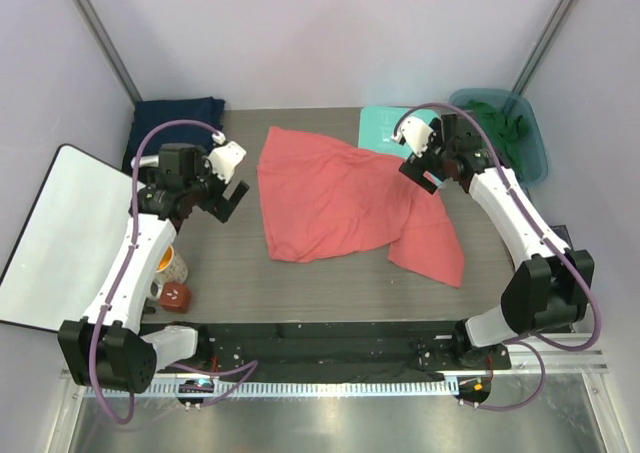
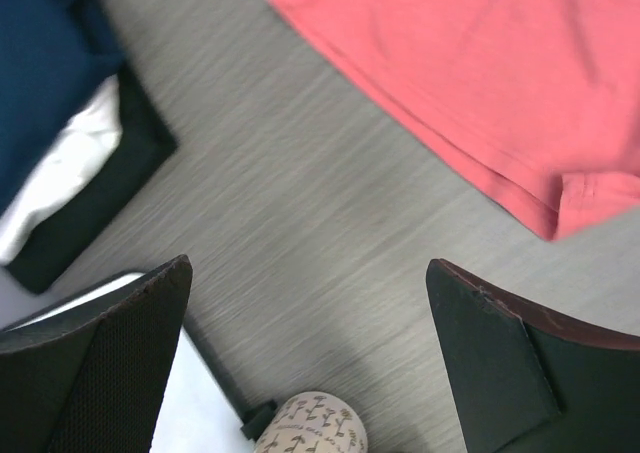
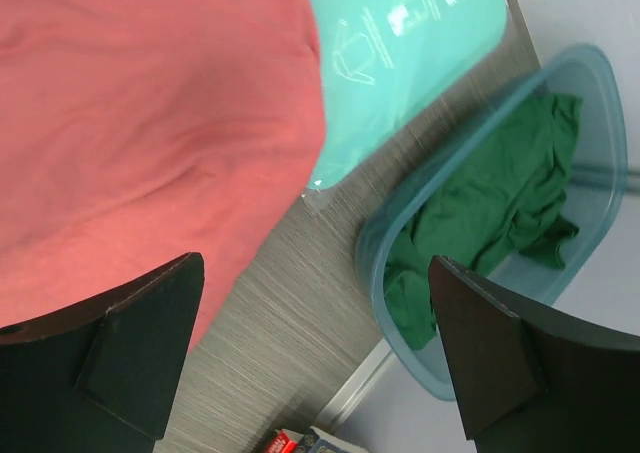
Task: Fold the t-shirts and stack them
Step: Grab the tshirt from the pile, then flatten the tshirt out
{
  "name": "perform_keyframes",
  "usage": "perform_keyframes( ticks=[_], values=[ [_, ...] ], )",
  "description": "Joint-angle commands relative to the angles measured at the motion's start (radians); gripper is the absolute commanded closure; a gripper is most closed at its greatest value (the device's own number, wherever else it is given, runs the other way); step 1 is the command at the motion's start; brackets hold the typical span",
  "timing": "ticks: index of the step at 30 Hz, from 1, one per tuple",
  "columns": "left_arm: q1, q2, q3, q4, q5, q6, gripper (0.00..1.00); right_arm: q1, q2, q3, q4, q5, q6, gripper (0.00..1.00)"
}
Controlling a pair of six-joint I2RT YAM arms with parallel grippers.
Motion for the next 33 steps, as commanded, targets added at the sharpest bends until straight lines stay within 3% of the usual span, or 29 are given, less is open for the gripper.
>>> perform_keyframes(
  ticks=[1, 4, 8, 15, 18, 27, 33],
  values=[
    [-0.046, 0.037, -0.029, -0.116, 0.17, 0.133, 0.0, 0.038, -0.068, 0.058, -0.192, -0.112, -0.139, 0.0],
    [-0.113, 0.059, -0.07, -0.13, 0.178, 0.229, 0.0, 0.063, -0.069, 0.044, -0.31, -0.133, -0.208, 0.01],
    [-0.228, 0.083, -0.142, -0.124, 0.163, 0.34, 0.0, 0.063, -0.118, -0.103, -0.323, -0.089, -0.292, 0.02],
    [-0.368, 0.134, -0.234, -0.052, 0.146, 0.366, 0.0, 0.06, -0.203, -0.266, -0.285, -0.007, -0.303, 0.03],
    [-0.38, 0.151, -0.27, 0.047, 0.124, 0.349, 0.0, 0.058, -0.22, -0.281, -0.263, 0.0, -0.26, 0.04],
    [-0.388, 0.215, -0.264, 0.149, 0.161, 0.349, 0.0, 0.057, -0.269, -0.329, -0.222, 0.023, -0.211, 0.07],
    [-0.39, 0.266, -0.233, 0.155, 0.16, 0.338, 0.12, 0.057, -0.272, -0.341, -0.188, 0.029, -0.177, 0.09]
  ],
)
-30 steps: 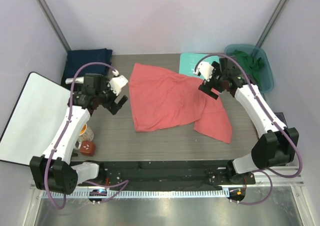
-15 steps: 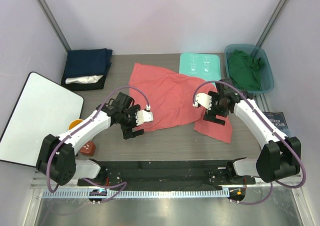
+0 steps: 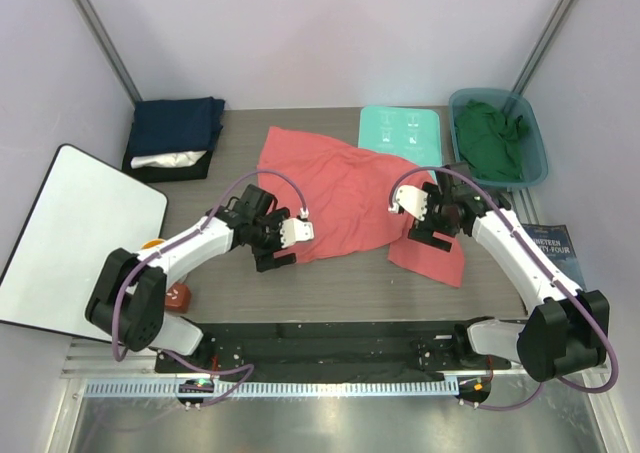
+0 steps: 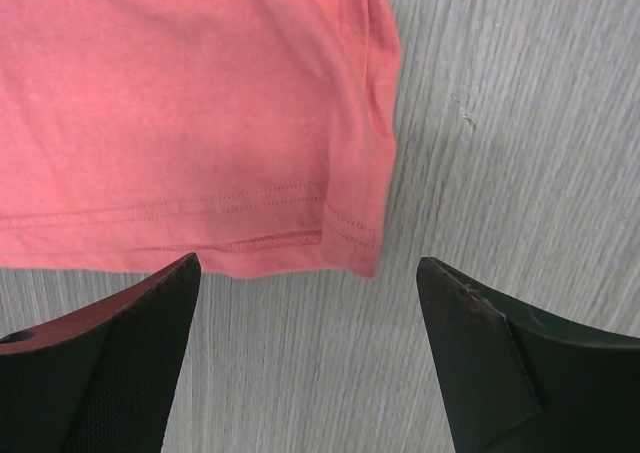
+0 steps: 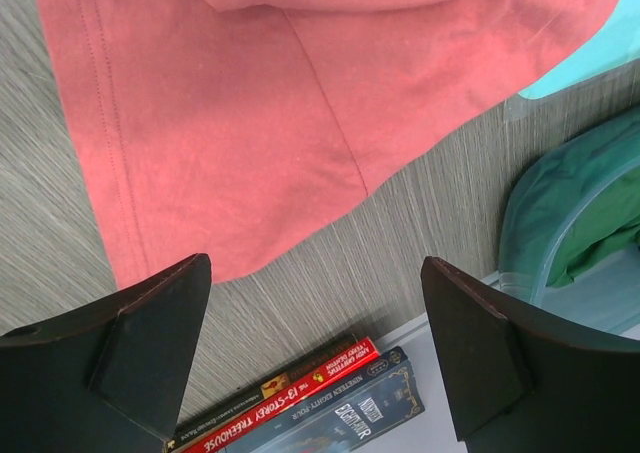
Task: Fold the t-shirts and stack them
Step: Flatten the tshirt out
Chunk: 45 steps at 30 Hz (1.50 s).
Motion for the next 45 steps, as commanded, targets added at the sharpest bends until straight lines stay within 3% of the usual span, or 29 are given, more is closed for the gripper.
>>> perform_keyframes(
  ticks=[1, 4, 6, 8, 9, 11, 12, 18, 28, 41, 45],
  values=[
    [-0.005, 0.03, 0.043, 0.044, 0.018, -0.002, 0.12, -0.005, -0.027, -0.005, 0.055, 0.024, 0.045, 0.09],
    [-0.005, 0.054, 0.057, 0.041, 0.027, 0.004, 0.17, -0.005, -0.027, -0.008, 0.069, 0.027, 0.051, 0.1],
    [-0.005, 0.073, 0.071, 0.041, 0.03, 0.005, 0.25, -0.005, -0.024, -0.006, 0.08, 0.031, 0.063, 0.11],
    [-0.005, 0.093, 0.082, 0.041, 0.036, 0.005, 0.49, -0.005, -0.019, -0.008, 0.083, 0.033, 0.071, 0.11],
    [-0.005, 0.097, 0.088, 0.045, 0.036, 0.001, 0.73, -0.005, -0.019, -0.009, 0.084, 0.034, 0.071, 0.11],
    [-0.005, 0.107, 0.092, 0.051, 0.036, -0.005, 0.94, -0.005, -0.019, -0.02, 0.084, 0.034, 0.071, 0.11],
    [-0.005, 0.114, 0.096, 0.061, 0.033, -0.01, 1.0, -0.006, -0.02, -0.026, 0.086, 0.036, 0.071, 0.11],
    [-0.004, 0.101, 0.137, 0.068, -0.103, -0.054, 1.0, -0.009, -0.039, -0.064, 0.054, 0.033, 0.042, 0.08],
    [0.052, 0.038, 0.209, -0.002, -0.178, -0.053, 1.0, -0.008, -0.113, -0.233, -0.046, 0.014, -0.144, 0.02],
    [0.059, 0.005, 0.209, -0.001, -0.214, -0.036, 1.0, -0.014, -0.116, -0.363, -0.014, 0.1, -0.173, 0.03],
    [0.068, 0.002, 0.22, -0.002, -0.209, -0.031, 1.0, -0.02, -0.116, -0.419, 0.079, 0.128, -0.17, 0.03]
  ],
)
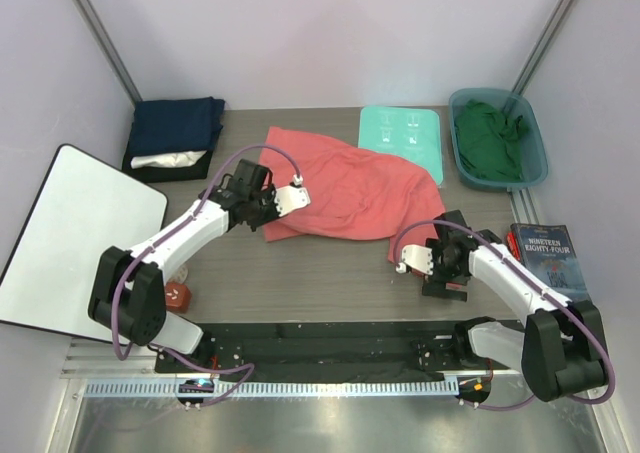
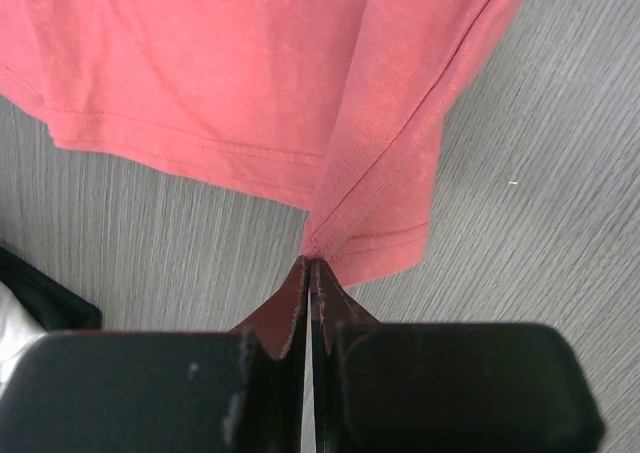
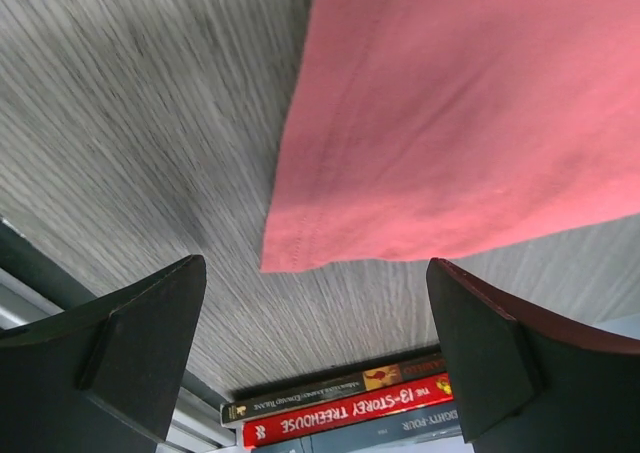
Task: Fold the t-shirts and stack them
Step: Flatten the tshirt out
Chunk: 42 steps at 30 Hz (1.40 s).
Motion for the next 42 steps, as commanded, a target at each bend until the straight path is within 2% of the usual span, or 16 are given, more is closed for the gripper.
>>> perform_keyframes(
  ticks=[1, 3, 6, 7, 11, 14, 15, 16, 23, 30, 36, 38, 42],
  values=[
    [0.015, -0.042, 0.033, -0.004, -0.013, 0.016, 1.0, -0.009, -0.012, -0.043, 0.097, 0.058, -0.014, 0.05],
    [0.018, -0.047, 0.035, -0.004, -0.012, 0.018, 1.0, -0.021, 0.017, -0.051, 0.129, 0.059, -0.01, 0.07],
    [0.02, -0.058, 0.035, -0.003, -0.01, 0.024, 1.0, -0.043, 0.066, -0.06, 0.179, 0.067, 0.0, 0.16],
    [0.021, -0.062, 0.035, -0.007, -0.009, 0.025, 1.0, -0.049, 0.079, -0.06, 0.19, 0.067, -0.001, 0.22],
    [0.026, -0.085, 0.024, -0.009, -0.015, 0.033, 1.0, -0.07, 0.112, -0.065, 0.241, 0.041, -0.006, 0.3],
    [0.026, -0.105, 0.006, -0.006, -0.024, 0.036, 1.0, -0.072, 0.123, -0.06, 0.241, 0.029, -0.007, 0.65],
    [0.026, -0.111, 0.001, -0.004, -0.026, 0.038, 1.0, -0.072, 0.125, -0.053, 0.241, 0.032, -0.004, 0.94],
    [0.026, -0.117, -0.013, 0.0, -0.029, 0.038, 1.0, -0.07, 0.125, -0.05, 0.239, 0.036, -0.003, 0.99],
    [0.027, -0.159, -0.046, 0.04, -0.079, 0.03, 1.0, -0.07, 0.105, 0.076, 0.203, 0.046, 0.032, 0.99],
    [0.03, -0.222, -0.01, 0.17, -0.197, 0.001, 1.0, -0.067, 0.077, 0.334, 0.256, 0.055, 0.057, 0.99],
    [0.03, -0.257, 0.067, 0.347, -0.288, 0.036, 1.0, -0.061, 0.105, 0.515, 0.5, 0.122, 0.111, 0.99],
    [0.03, -0.254, 0.087, 0.411, -0.341, 0.071, 1.0, -0.061, 0.131, 0.562, 0.632, 0.162, 0.123, 0.99],
    [0.033, -0.22, 0.134, 0.666, -0.45, 0.169, 1.0, -0.057, 0.178, 0.648, 0.88, 0.213, 0.134, 0.99]
  ],
)
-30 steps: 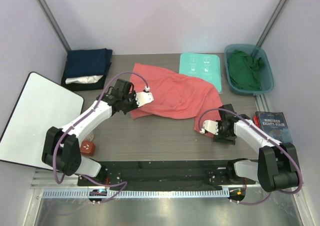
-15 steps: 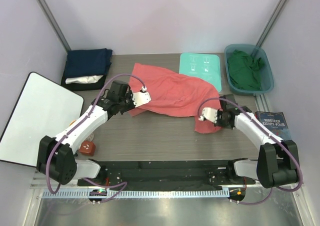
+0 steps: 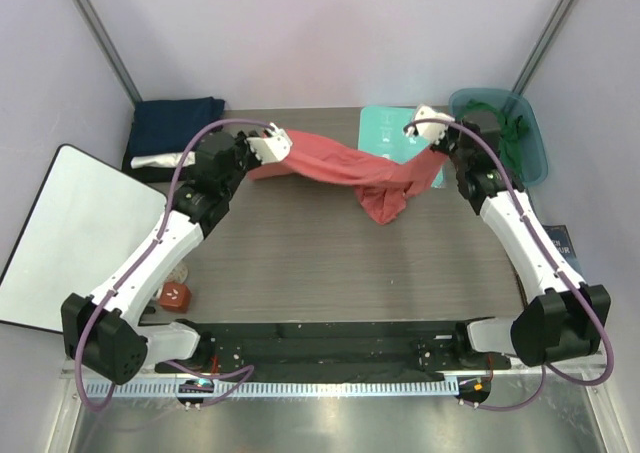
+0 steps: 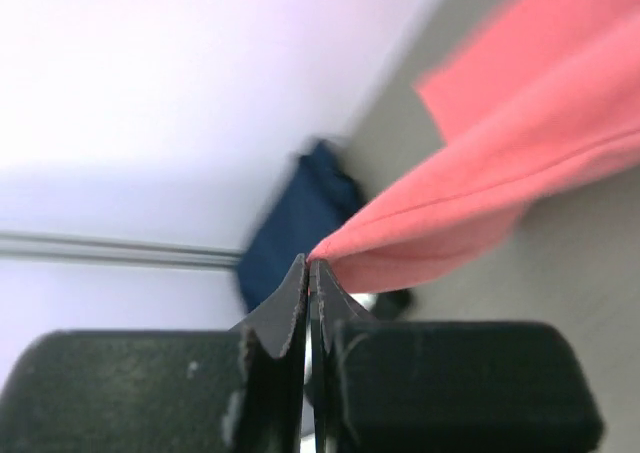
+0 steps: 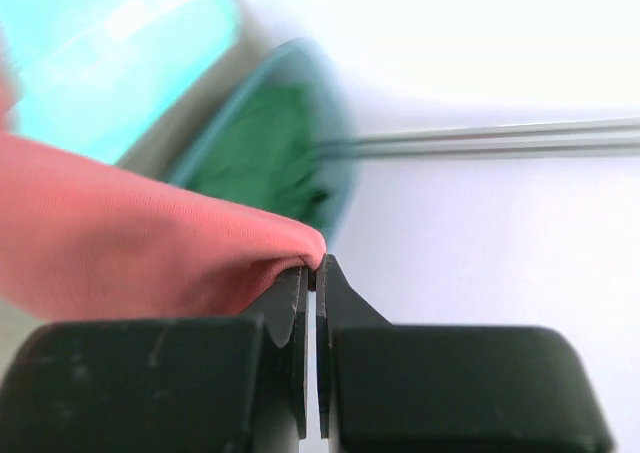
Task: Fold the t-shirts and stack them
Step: Flatten the tshirt out
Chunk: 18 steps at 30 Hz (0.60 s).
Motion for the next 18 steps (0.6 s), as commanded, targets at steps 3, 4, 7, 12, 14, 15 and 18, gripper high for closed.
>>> perform_keyframes(
  ticks=[3, 4, 7, 12, 14, 15, 18],
  values=[
    [0.017, 0.023, 0.104, 0.436, -0.179, 0.182, 1.0, 0.008, 0.067, 0.176, 0.452, 0.151, 0.057, 0.99],
    [0.022, 0.026, 0.108, 0.462, -0.177, 0.195, 1.0, 0.007, 0.08, 0.213, 0.472, 0.162, 0.063, 0.99],
    [0.034, 0.026, 0.121, 0.571, -0.182, 0.232, 1.0, 0.008, 0.077, 0.242, 0.578, 0.183, 0.068, 0.99],
    [0.037, -0.026, 0.144, 0.604, -0.145, 0.247, 1.0, 0.013, 0.025, 0.291, 0.59, 0.151, 0.087, 0.99],
    [0.036, -0.063, 0.142, 0.552, -0.122, 0.223, 1.0, 0.013, -0.001, 0.324, 0.55, 0.142, 0.104, 0.99],
    [0.037, -0.106, 0.142, 0.526, -0.093, 0.212, 1.0, 0.013, -0.033, 0.328, 0.521, 0.125, 0.11, 0.99],
    [0.036, -0.208, 0.124, 0.447, -0.033, 0.203, 1.0, 0.013, -0.115, 0.324, 0.48, 0.093, 0.118, 0.99]
  ],
)
